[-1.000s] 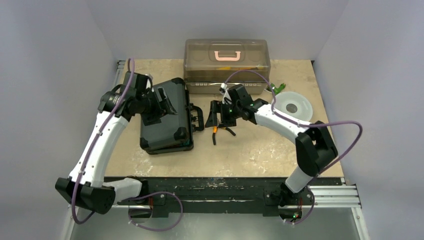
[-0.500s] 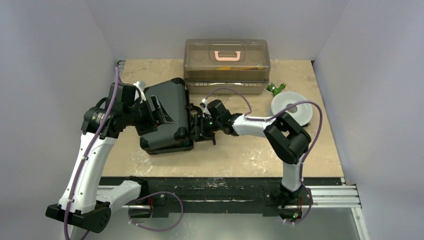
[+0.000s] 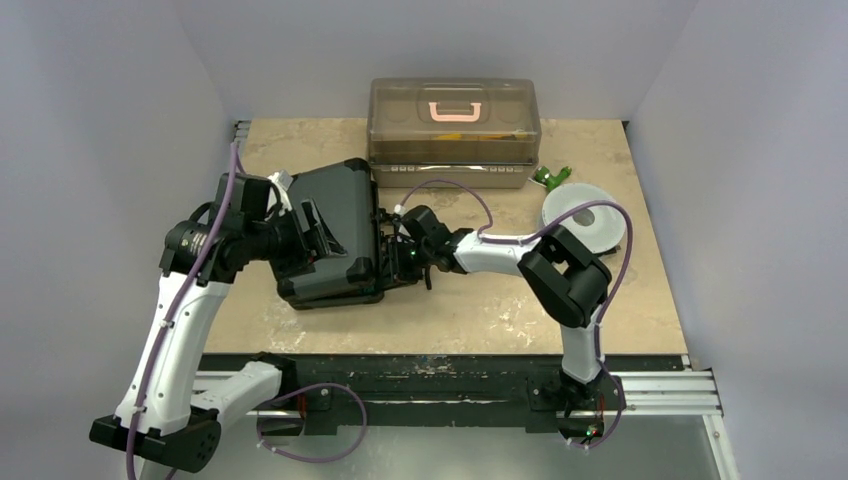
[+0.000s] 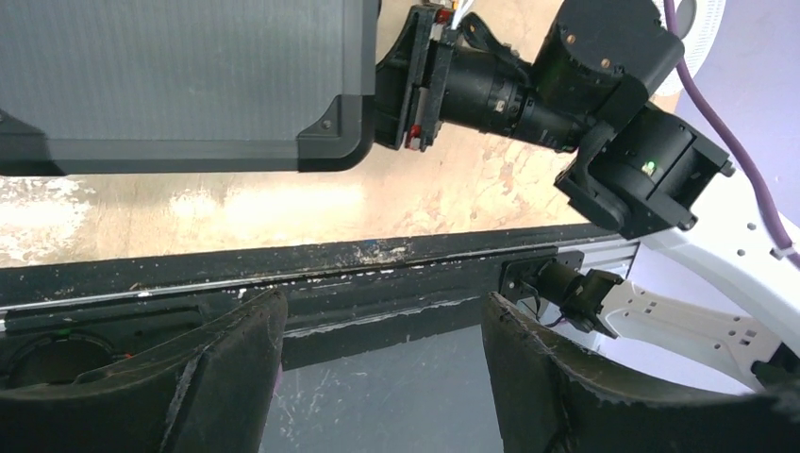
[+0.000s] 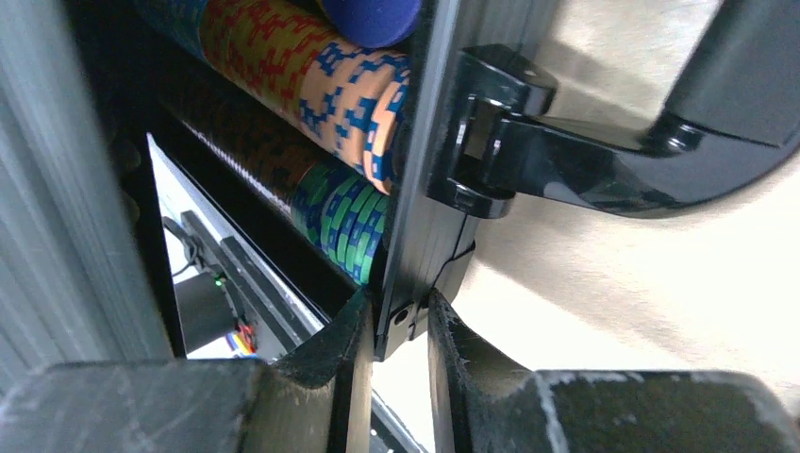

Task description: Pack up texas hold em set

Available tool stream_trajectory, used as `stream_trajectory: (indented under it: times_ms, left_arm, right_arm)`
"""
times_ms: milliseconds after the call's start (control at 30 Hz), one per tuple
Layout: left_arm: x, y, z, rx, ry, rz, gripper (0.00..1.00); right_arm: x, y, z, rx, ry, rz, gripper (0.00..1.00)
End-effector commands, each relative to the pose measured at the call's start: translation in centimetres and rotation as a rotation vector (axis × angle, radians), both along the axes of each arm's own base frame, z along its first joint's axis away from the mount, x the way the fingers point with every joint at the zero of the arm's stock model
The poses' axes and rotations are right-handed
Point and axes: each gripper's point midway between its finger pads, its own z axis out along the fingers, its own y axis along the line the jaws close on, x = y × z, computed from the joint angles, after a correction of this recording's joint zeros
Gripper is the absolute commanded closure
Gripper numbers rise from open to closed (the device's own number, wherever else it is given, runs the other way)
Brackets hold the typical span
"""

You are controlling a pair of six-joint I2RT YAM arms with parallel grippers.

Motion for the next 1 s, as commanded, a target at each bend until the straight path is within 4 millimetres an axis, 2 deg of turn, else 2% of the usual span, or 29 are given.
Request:
stream_trajectory:
  times_ms: [0,167,200,300,400,567,667,767,967]
  left_arm:
    - [1.0,-0.5,0.4,-0.014,-0.023,-0.028,0.28]
    - [1.4,-0.3,0.6,0.008,-0.033,-0.034,0.28]
    - [1.4,-0.2,0.6,0.012,-0.034,-0.036,0.28]
    - [1.4,-0.1,0.2,0.023,-0.025,-0.041,0.27]
    - [1.6,-0.1,-0.2,0.032,-0.015,-0.051,0.27]
    - [2.5,-0.7,-1.0,0.029,0.01,-0.079,0.27]
    - [3.5,-1.3,-1.8,0.021,0.03,-0.099,0.27]
    - [5.0,-1.8,-3.1,0.019,0.055,-0.108,0.31]
    - [8.5,-1.4,-5.8,0.102,0.081,-0.107,0.59]
  right_arm:
    - [-5.6,3.8,2.1,0.051,-0.058,0.216,0.96]
    - [-6.9,4.0,2.3,0.048,-0.061,0.235,1.0]
    - [-7.0,3.8,2.4,0.046,-0.06,0.24,0.97]
    - [-6.0,2.7,3.3,-0.007,-0.124,0.212,0.73]
    - [-5.8,1.1,4.4,-0.058,-0.178,0.203,0.61]
    - [-7.0,-2.1,4.9,-0.103,-0.204,0.196,0.57]
    - [-6.9,-3.9,4.8,-0.147,-0.228,0.174,0.54]
    - [-5.4,-4.9,5.2,-0.119,-0.204,0.113,0.55]
    - [0.2,-6.0,7.3,0.02,-0.124,-0.017,0.55]
